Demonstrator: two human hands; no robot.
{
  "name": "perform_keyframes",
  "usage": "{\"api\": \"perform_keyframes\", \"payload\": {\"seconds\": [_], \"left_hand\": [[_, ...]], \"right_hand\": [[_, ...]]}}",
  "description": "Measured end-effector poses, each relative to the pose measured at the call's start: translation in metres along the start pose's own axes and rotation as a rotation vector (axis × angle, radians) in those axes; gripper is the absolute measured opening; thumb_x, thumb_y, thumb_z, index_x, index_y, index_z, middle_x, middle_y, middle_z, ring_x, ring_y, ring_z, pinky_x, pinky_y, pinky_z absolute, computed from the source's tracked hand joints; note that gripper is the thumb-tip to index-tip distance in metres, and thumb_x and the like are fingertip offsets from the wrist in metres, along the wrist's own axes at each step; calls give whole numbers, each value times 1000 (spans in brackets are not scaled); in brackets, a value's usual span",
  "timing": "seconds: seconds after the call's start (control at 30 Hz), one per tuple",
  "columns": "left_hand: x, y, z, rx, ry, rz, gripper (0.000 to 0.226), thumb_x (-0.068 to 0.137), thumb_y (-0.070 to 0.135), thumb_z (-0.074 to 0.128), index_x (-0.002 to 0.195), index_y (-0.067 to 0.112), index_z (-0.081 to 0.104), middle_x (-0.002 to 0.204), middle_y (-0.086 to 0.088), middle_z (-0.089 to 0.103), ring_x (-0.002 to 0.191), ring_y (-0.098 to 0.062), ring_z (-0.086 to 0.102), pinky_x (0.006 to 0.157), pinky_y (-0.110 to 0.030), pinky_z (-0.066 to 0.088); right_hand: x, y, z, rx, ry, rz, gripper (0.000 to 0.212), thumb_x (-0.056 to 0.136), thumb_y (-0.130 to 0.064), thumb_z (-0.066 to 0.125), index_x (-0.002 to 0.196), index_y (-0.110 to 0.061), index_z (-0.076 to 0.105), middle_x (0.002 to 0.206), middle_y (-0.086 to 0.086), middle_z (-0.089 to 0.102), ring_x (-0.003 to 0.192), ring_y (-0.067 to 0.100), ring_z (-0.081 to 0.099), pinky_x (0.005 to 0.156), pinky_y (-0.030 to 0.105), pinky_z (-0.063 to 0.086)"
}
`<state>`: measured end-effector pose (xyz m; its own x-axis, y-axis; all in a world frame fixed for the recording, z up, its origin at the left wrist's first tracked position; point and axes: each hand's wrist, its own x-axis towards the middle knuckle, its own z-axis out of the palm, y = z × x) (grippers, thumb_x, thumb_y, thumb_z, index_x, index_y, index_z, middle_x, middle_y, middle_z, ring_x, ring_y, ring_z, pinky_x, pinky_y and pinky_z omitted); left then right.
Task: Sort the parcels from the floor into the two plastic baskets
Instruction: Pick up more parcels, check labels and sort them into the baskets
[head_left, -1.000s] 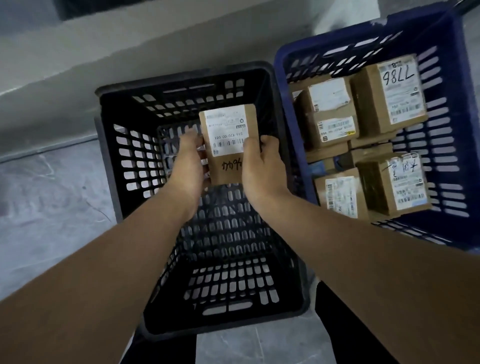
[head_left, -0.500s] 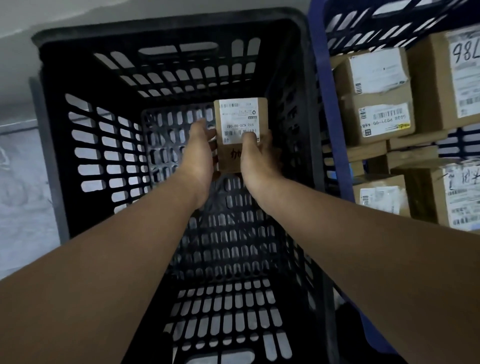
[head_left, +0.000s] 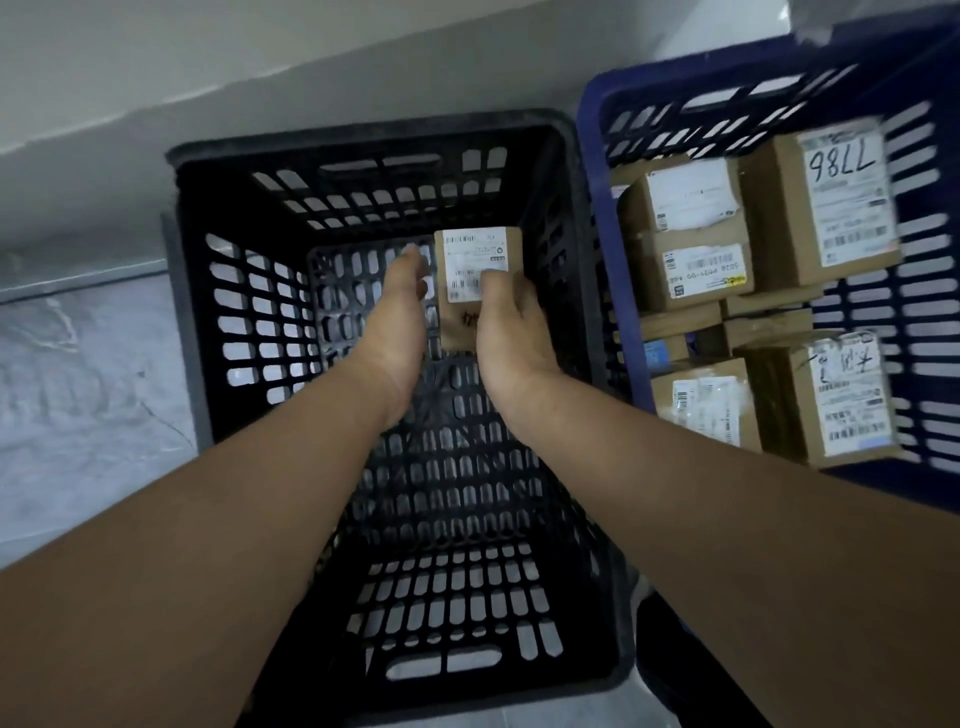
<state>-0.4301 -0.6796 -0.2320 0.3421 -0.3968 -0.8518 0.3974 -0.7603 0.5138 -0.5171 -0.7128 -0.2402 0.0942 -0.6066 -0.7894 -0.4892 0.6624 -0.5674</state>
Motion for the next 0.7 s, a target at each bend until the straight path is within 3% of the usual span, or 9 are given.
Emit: {"api": "perform_keyframes", "payload": {"seconds": [0.1,0.27,0.33,0.4,0.47,0.5,0.57,0.63,0.7], "left_hand": [[-48,28,-3,52,-5,1,42,109,53,22,86,41,55,47,31,58,47,16,54,73,-22,38],[-127,74,-24,48,-1,31,44,109,52,24,78,38,53,42,27,56,38,13,52,66,-23,36],[-164,92,-33,46,-24,53,45,109,51,23,80,36,54,41,25,56,36,12,52,64,-22,34],[-202,104,-47,37,-39,75,44,108,52,24,102,35,64,59,24,66,55,10,63,68,-22,38],[-241,116,-61,47,-41,107,45,108,54,26,128,34,60,84,22,72,82,4,68,77,-19,46],[-265,124,-67,56,-40,123,45,108,54,26,132,34,59,83,23,72,82,3,67,79,-18,48],[-311,137,-81,30,-74,137,51,106,57,27,146,33,49,109,17,72,104,-3,63,98,-28,44],[-361,152,-92,21,-126,161,56,105,60,27,152,34,43,147,9,57,135,-11,50,116,-36,35],[-412,170,-102,13,-130,184,53,105,61,27,144,33,51,141,12,62,130,-4,55,111,-26,39]], "right_hand": [[-32,-23,-8,54,2,-20,109,66,-78,30,162,-29,45,159,4,54,143,27,53,121,54,41],[-107,-69,-22,120,-9,-29,70,82,-60,39,128,-16,68,122,16,74,114,35,70,105,53,55],[-142,-89,-27,141,-3,-40,70,81,-60,40,117,-5,66,102,13,68,95,32,66,90,46,54],[-180,-109,-30,169,-9,-33,72,76,-65,41,116,-11,66,108,7,67,100,28,64,91,46,51],[-224,-130,-34,189,16,-22,76,82,-66,40,137,-20,65,136,6,70,126,28,64,108,49,50],[-247,-141,-37,195,28,-24,77,85,-65,38,144,-22,62,145,7,67,134,28,61,113,49,47],[-294,-163,-43,201,27,-36,74,89,-65,37,146,-25,61,149,6,64,138,27,59,119,54,45],[-341,-187,-50,226,26,-42,69,88,-67,39,139,-27,65,140,5,69,130,26,63,116,59,47],[-386,-211,-61,236,36,-53,67,94,-66,40,143,-28,63,144,0,65,132,26,60,117,59,46]]}}
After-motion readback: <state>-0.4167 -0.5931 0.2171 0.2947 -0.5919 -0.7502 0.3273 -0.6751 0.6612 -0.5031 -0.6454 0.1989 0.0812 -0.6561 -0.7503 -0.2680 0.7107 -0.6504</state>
